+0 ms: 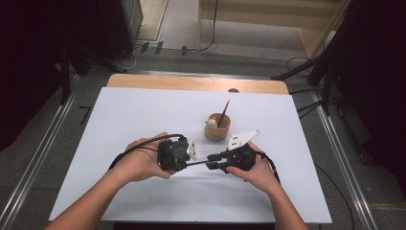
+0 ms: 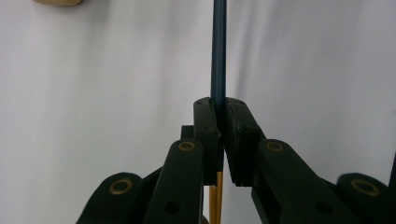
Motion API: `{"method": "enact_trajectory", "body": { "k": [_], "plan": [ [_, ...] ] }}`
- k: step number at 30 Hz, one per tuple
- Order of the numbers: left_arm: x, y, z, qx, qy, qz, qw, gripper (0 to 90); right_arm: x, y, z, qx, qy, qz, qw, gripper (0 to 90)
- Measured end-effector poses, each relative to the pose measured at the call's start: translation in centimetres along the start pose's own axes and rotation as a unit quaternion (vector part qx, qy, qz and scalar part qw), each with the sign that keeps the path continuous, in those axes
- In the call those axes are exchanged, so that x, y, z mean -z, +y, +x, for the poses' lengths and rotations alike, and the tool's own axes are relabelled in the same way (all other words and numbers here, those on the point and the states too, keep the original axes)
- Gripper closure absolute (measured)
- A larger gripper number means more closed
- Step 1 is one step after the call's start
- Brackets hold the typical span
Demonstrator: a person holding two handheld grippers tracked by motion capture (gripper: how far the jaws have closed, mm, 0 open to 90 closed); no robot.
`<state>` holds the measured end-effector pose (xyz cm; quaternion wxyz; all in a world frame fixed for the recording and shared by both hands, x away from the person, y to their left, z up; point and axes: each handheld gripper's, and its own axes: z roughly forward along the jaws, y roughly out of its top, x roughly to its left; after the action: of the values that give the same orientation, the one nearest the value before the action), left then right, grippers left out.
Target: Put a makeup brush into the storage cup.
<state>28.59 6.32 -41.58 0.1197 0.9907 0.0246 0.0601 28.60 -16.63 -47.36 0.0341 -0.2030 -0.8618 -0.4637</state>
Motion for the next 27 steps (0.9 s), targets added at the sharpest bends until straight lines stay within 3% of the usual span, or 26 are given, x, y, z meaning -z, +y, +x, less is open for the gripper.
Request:
{"method": "enact_trajectory", "body": {
  "k": [9, 16, 27],
  "plan": [
    [-0.2, 0.2, -0.5, -0.021, 0.001, 0.002, 0.9998, 85.3, -0.7, -0.1, 0.0, -0.006, 0.024, 0.036, 0.9990, 75.0],
    [-0.7, 0.3, -0.9, -0.040, 0.003, 0.008, 0.9992, 85.3, -1.3, 0.0, -0.1, -0.020, 0.049, 0.043, 0.9977, 76.8],
    [-1.0, 0.6, -1.3, -0.054, 0.005, 0.008, 0.9985, 85.3, -1.8, -0.1, -0.2, -0.044, 0.067, 0.059, 0.9950, 81.4]
  ]
}}
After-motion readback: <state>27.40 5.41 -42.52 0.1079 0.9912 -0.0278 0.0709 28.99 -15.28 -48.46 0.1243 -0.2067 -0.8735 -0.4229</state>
